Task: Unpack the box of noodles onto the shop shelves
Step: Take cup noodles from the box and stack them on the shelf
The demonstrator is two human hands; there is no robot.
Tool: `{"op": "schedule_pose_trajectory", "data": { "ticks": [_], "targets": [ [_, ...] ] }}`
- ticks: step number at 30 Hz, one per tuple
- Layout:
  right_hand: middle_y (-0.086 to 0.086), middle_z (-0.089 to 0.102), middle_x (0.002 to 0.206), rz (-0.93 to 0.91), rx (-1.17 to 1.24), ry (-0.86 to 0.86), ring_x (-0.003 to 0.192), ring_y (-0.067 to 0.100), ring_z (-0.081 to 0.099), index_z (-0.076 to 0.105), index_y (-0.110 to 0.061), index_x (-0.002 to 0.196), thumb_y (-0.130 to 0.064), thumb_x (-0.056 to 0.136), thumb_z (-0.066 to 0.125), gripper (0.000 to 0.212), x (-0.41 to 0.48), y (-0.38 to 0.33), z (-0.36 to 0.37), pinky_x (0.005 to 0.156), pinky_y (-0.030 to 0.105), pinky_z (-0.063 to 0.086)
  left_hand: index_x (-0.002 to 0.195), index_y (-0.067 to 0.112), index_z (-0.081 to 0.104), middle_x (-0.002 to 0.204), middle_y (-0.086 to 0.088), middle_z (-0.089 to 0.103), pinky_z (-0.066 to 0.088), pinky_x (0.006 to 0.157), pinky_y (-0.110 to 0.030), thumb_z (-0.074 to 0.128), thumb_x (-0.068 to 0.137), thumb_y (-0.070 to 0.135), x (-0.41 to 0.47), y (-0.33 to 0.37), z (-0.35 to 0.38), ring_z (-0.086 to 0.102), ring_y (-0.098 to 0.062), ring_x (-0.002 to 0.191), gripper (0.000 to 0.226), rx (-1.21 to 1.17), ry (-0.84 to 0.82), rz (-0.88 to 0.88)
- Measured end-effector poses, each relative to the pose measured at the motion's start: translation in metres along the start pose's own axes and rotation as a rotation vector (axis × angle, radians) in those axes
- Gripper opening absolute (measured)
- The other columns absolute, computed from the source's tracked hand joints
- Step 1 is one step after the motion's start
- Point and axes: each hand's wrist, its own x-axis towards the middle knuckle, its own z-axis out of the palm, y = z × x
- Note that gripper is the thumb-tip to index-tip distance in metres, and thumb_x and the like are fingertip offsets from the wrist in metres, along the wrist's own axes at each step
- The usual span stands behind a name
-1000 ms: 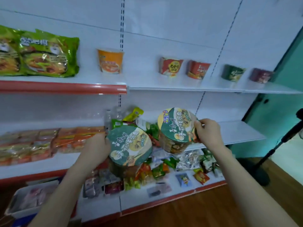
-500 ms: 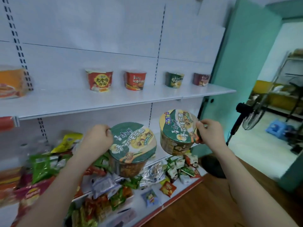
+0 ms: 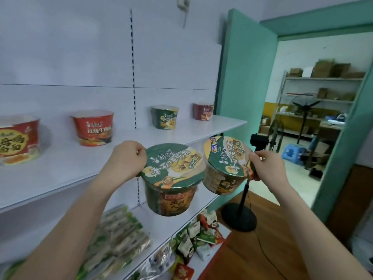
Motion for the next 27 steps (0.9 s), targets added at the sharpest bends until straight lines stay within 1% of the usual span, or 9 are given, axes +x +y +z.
{"op": "schedule_pose_trajectory", "data": {
  "ticks": [3, 5, 9, 11, 13, 16, 19, 25, 27],
  "targets": [
    [0.009, 0.058, 0.056, 0.015, 0.034, 0.02, 0.026, 0.007, 0.051, 0.064, 0.0, 0.092, -0.013, 0.094, 0.047, 0.021, 0.036, 0.013, -0.001, 0.029, 0.015, 0.037, 0.082, -0.006, 0.067, 0.069, -0.009, 0.065, 0.036, 0.038, -0.013, 0.04, 0.09, 0.006, 0.044, 0.02, 0.023, 0.059, -0.018, 0.055, 0.03, -0.012, 0.002, 0.027],
    [0.009, 0.057, 0.054, 0.009, 0.053, 0.025, 0.027, 0.008, 0.051, 0.063, -0.001, 0.087, -0.012, 0.094, 0.047, 0.021, 0.069, 0.02, -0.002, 0.029, 0.015, 0.036, 0.083, -0.008, 0.066, 0.078, -0.019, 0.068, 0.037, 0.044, -0.018, 0.041, 0.089, 0.006, 0.074, 0.037, 0.038, 0.059, -0.022, 0.06, 0.03, -0.006, 0.022, 0.036],
    [0.009, 0.056, 0.053, -0.019, 0.103, 0.004, 0.026, 0.008, 0.052, 0.06, -0.002, 0.081, -0.012, 0.093, 0.048, 0.02, 0.141, 0.035, -0.003, 0.029, 0.015, 0.038, 0.082, -0.012, 0.065, 0.066, -0.023, 0.06, 0.037, 0.041, -0.021, 0.04, 0.087, 0.002, 0.126, 0.065, 0.063, 0.048, -0.015, 0.041, 0.029, -0.058, 0.088, 0.0],
    [0.008, 0.057, 0.054, -0.04, 0.132, -0.03, 0.026, 0.008, 0.051, 0.06, -0.001, 0.083, -0.011, 0.093, 0.048, 0.019, 0.176, 0.041, -0.002, 0.029, 0.015, 0.04, 0.079, -0.015, 0.062, 0.059, -0.019, 0.052, 0.033, 0.035, -0.017, 0.039, 0.084, 0.0, 0.147, 0.074, 0.075, 0.04, -0.008, 0.03, 0.029, -0.085, 0.124, -0.033],
    [0.008, 0.057, 0.052, -0.065, 0.15, -0.065, 0.025, 0.007, 0.05, 0.061, 0.0, 0.084, -0.01, 0.093, 0.048, 0.019, 0.21, 0.045, 0.001, 0.029, 0.015, 0.04, 0.079, -0.017, 0.06, 0.054, -0.015, 0.048, 0.029, 0.032, -0.015, 0.039, 0.083, 0.0, 0.165, 0.081, 0.084, 0.034, -0.007, 0.025, 0.028, -0.091, 0.15, -0.075],
    [0.005, 0.055, 0.042, -0.1, 0.2, -0.113, 0.024, 0.007, 0.049, 0.062, 0.0, 0.085, -0.008, 0.092, 0.048, 0.017, 0.259, 0.049, 0.013, 0.028, 0.016, 0.04, 0.08, -0.017, 0.06, 0.054, -0.016, 0.049, 0.029, 0.04, -0.019, 0.039, 0.082, 0.0, 0.19, 0.087, 0.095, 0.036, -0.014, 0.034, 0.027, -0.094, 0.198, -0.138],
    [0.006, 0.055, 0.044, -0.125, 0.232, -0.181, 0.025, 0.008, 0.05, 0.062, 0.002, 0.085, -0.007, 0.092, 0.048, 0.018, 0.3, 0.052, 0.036, 0.028, 0.018, 0.041, 0.081, -0.017, 0.061, 0.057, -0.017, 0.05, 0.03, 0.048, -0.024, 0.04, 0.082, 0.0, 0.215, 0.088, 0.102, 0.036, -0.021, 0.042, 0.027, -0.103, 0.246, -0.188],
    [0.011, 0.058, 0.054, -0.166, 0.259, -0.29, 0.026, 0.007, 0.051, 0.061, 0.0, 0.087, -0.011, 0.094, 0.049, 0.018, 0.375, 0.051, 0.097, 0.03, 0.018, 0.042, 0.086, -0.016, 0.063, 0.054, -0.012, 0.048, 0.032, 0.043, -0.021, 0.04, 0.084, -0.001, 0.28, 0.083, 0.101, 0.037, -0.02, 0.042, 0.027, -0.073, 0.332, -0.258],
    [0.011, 0.058, 0.054, -0.162, 0.262, -0.316, 0.026, 0.008, 0.051, 0.062, 0.0, 0.083, -0.012, 0.094, 0.049, 0.021, 0.399, 0.05, 0.12, 0.031, 0.018, 0.044, 0.086, -0.018, 0.062, 0.055, -0.013, 0.048, 0.034, 0.046, -0.022, 0.041, 0.083, -0.002, 0.31, 0.081, 0.097, 0.038, -0.021, 0.043, 0.027, -0.077, 0.379, -0.265]
  ]
}}
